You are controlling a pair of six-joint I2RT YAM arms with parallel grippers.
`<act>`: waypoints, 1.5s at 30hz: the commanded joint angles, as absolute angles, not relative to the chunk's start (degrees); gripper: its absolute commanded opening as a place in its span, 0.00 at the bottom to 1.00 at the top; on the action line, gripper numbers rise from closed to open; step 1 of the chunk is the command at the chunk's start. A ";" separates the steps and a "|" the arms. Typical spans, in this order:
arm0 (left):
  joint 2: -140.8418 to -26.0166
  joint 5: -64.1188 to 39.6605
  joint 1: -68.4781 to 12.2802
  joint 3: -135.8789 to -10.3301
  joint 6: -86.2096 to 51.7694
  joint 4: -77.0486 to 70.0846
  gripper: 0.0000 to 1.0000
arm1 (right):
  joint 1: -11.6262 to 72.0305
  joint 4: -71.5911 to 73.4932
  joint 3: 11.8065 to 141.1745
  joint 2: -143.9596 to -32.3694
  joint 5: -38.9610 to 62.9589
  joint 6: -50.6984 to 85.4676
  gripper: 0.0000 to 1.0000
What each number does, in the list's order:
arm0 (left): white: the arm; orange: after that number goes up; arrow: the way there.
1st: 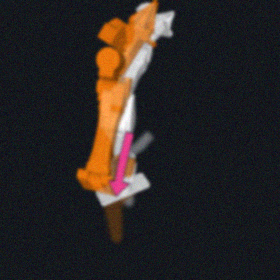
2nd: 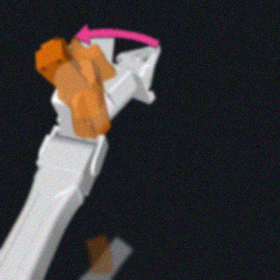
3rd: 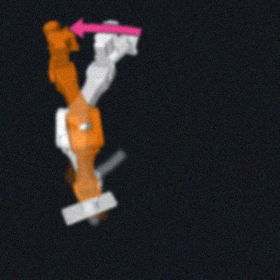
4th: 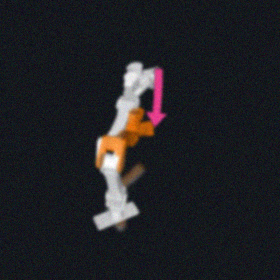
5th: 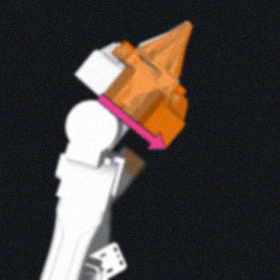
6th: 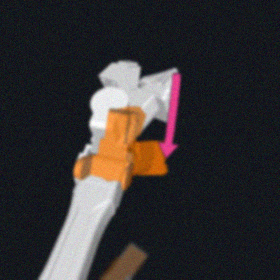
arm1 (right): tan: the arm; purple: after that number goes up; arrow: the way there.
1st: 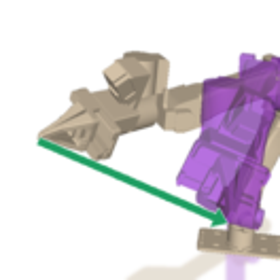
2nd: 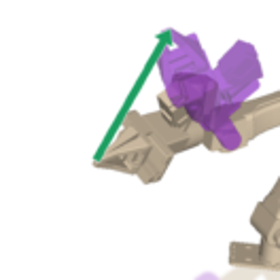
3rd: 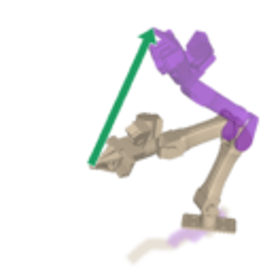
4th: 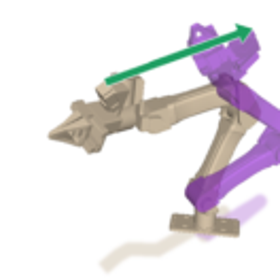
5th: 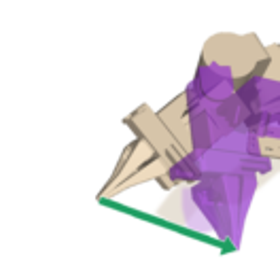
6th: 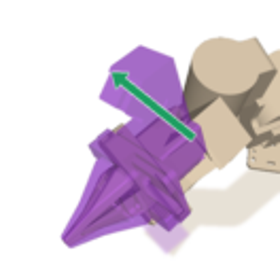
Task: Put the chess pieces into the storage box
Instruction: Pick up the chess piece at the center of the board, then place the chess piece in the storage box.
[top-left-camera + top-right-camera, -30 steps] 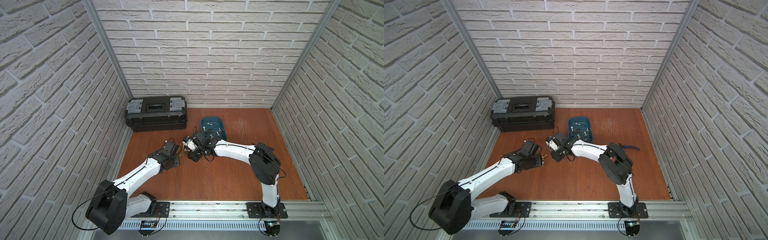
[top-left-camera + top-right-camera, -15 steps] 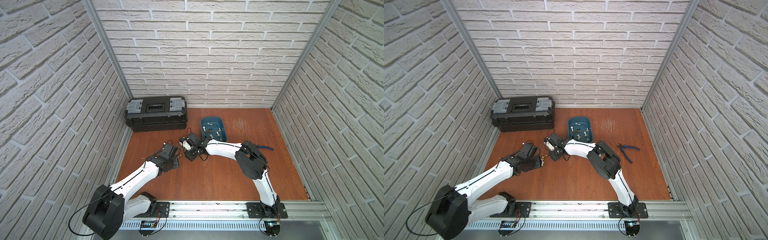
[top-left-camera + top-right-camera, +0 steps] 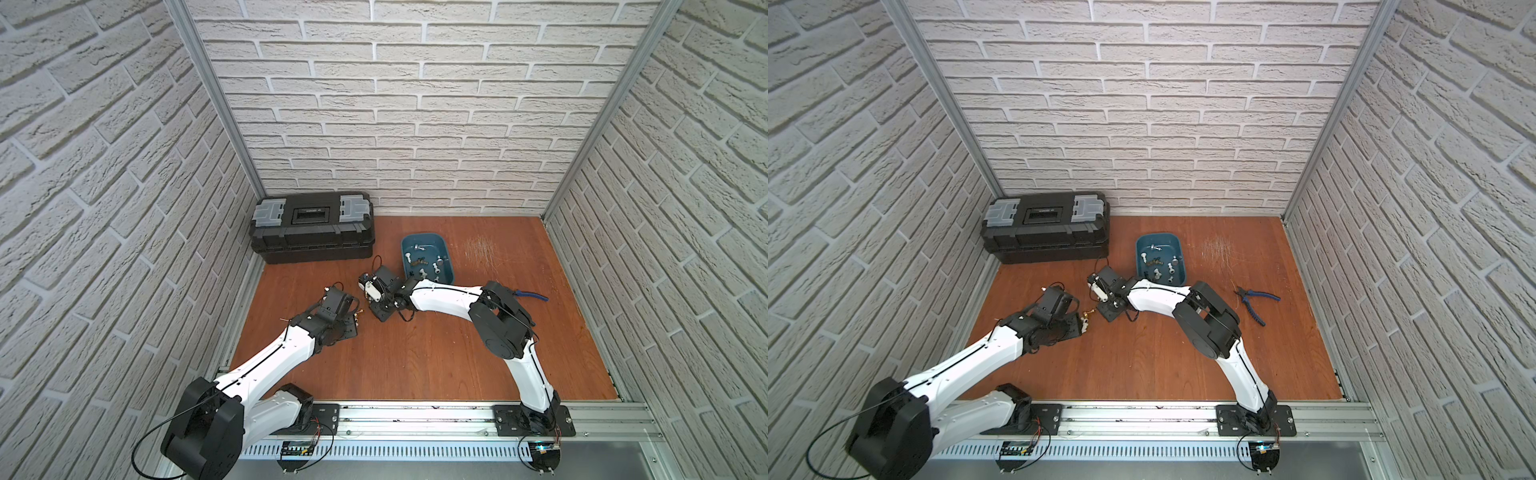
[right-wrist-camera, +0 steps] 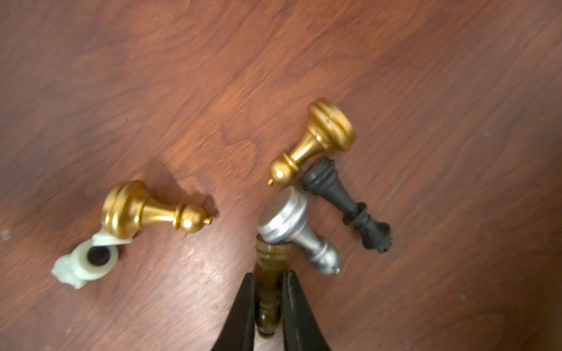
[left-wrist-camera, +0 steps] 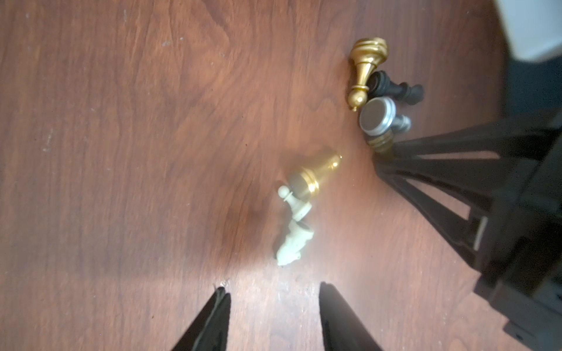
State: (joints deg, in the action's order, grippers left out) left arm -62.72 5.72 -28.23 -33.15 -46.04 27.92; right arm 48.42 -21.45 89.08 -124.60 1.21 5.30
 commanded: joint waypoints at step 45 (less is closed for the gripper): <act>-84.97 7.07 -41.73 -45.89 -46.06 22.11 0.52 | 21.06 -31.73 102.72 -124.95 0.37 1.18 0.22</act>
State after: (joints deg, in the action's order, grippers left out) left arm -83.70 6.17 -41.01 -43.88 -46.54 22.98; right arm 21.15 -30.20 99.96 -124.29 3.49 2.81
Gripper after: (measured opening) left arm 0.521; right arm 0.213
